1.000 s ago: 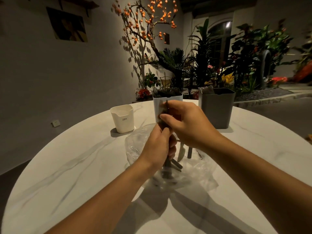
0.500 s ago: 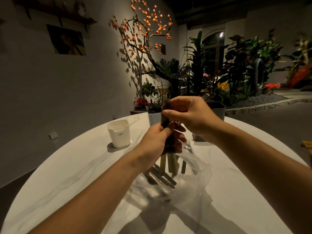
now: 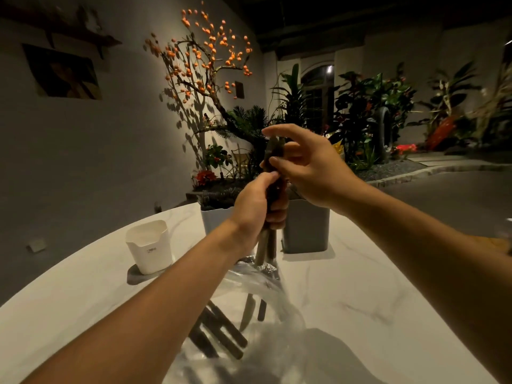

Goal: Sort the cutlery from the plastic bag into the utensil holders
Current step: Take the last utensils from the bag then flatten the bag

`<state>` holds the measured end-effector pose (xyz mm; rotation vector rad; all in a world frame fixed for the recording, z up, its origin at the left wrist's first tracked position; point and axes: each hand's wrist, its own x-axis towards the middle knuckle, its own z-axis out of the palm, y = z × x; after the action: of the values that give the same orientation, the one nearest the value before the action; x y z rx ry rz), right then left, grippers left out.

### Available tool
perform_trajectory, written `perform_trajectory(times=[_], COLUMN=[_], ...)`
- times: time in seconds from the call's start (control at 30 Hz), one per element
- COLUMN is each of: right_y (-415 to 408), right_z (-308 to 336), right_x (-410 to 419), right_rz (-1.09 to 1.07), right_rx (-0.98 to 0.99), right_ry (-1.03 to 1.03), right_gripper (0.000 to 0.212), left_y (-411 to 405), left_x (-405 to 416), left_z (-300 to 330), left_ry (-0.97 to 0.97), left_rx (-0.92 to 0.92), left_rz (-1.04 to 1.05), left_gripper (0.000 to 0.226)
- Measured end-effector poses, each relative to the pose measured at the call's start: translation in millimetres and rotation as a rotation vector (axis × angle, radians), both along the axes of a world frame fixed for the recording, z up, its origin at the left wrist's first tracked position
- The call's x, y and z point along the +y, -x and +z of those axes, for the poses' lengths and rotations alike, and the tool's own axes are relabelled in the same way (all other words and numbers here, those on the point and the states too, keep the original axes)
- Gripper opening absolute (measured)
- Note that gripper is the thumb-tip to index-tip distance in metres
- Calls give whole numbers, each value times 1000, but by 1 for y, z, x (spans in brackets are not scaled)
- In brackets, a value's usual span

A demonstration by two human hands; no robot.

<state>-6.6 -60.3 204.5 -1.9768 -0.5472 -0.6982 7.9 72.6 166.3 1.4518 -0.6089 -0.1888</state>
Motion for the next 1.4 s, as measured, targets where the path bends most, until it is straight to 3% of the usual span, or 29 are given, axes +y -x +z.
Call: perform_trajectory(times=[0.23,0.43,0.6,0.7,0.8,0.9,1.0,1.13,1.4], right_y=[-28,-55,-93,-119,-142,-156,-152,-138,-69], right_z=[9,14,12,-1,-23,-52,-70,-60,-40], right_x=[-40,-57,-69,-75,-82,-90,-88,-82,-23], right_rz=[-162,-275,-337,-346,-395,-419,-338,-389,-283], right_rx=[-166,-337,-431,-389,-255,42,337,191,22], right_ry=[-71,-9,192,313,362,481,603,474,360], right_gripper=[36,37,34,35,41,44,42,44,18], left_y=[-50,-80,-114,-136,-160,-172,-173,-158,-91], left_x=[-36,-56,-66,-70,-72,-68,-62,-50,-5], left_z=[23,43,42,29,12,0,-7,-11,-5], left_ry=[-207,-231,-210,-271,-339,-326,-319,-347,-343], left_rx=[-416,-497,-413,-320,-308,-310,-276,-268,-289], left_rz=[266,292,249,226,352,488,486,457,441], left_gripper=[11,21,20,19,13,20,23,26,17])
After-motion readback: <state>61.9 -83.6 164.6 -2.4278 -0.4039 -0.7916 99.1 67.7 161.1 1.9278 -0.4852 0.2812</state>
